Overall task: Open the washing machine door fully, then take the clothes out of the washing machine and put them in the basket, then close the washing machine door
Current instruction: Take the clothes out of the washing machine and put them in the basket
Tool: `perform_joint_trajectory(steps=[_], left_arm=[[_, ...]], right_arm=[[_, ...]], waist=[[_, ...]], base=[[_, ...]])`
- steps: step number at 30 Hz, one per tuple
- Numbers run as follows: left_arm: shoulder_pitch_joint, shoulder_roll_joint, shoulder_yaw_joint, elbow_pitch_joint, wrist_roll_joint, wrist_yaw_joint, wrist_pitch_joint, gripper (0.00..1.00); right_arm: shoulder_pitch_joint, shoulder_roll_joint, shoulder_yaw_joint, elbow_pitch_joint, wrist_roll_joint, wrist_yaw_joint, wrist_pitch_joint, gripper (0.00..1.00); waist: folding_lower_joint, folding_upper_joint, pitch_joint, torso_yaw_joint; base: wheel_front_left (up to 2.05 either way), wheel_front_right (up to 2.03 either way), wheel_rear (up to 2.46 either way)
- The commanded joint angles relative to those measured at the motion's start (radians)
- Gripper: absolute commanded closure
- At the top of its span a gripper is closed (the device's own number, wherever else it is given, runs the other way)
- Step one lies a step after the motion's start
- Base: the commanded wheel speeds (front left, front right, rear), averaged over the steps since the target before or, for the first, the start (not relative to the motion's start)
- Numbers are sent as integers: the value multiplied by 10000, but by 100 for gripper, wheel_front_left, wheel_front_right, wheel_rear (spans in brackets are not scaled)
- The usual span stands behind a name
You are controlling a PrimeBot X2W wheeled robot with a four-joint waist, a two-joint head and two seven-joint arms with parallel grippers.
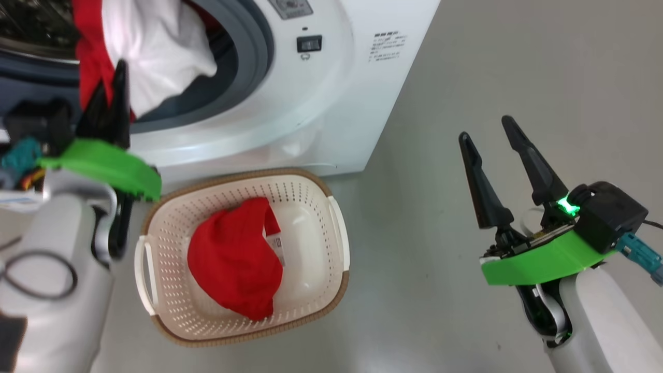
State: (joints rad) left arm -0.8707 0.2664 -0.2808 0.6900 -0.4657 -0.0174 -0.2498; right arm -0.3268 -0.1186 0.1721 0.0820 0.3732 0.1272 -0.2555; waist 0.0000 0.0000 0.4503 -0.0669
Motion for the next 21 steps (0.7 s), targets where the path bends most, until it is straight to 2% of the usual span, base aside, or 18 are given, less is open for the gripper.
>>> perform_joint_trajectory(steps=[1, 9, 21], left_arm=[[525, 469, 544, -696, 123, 118, -117, 100], [2725, 301, 1572, -3155, 793, 349, -119, 100], [4832, -161, 1821, -5284, 1412, 617, -119, 100]], right_arm=[[335, 52, 172, -178, 98, 35, -63, 0], [712, 21, 180, -94, 121, 35, -63, 0], [1006, 12, 125, -62, 127, 35, -63, 0]], waist=[[0, 0, -348, 4], [0, 0, -1161, 63], [0, 0, -1853, 328]], base=[[0, 0, 0], [0, 0, 0], [0, 0, 0]])
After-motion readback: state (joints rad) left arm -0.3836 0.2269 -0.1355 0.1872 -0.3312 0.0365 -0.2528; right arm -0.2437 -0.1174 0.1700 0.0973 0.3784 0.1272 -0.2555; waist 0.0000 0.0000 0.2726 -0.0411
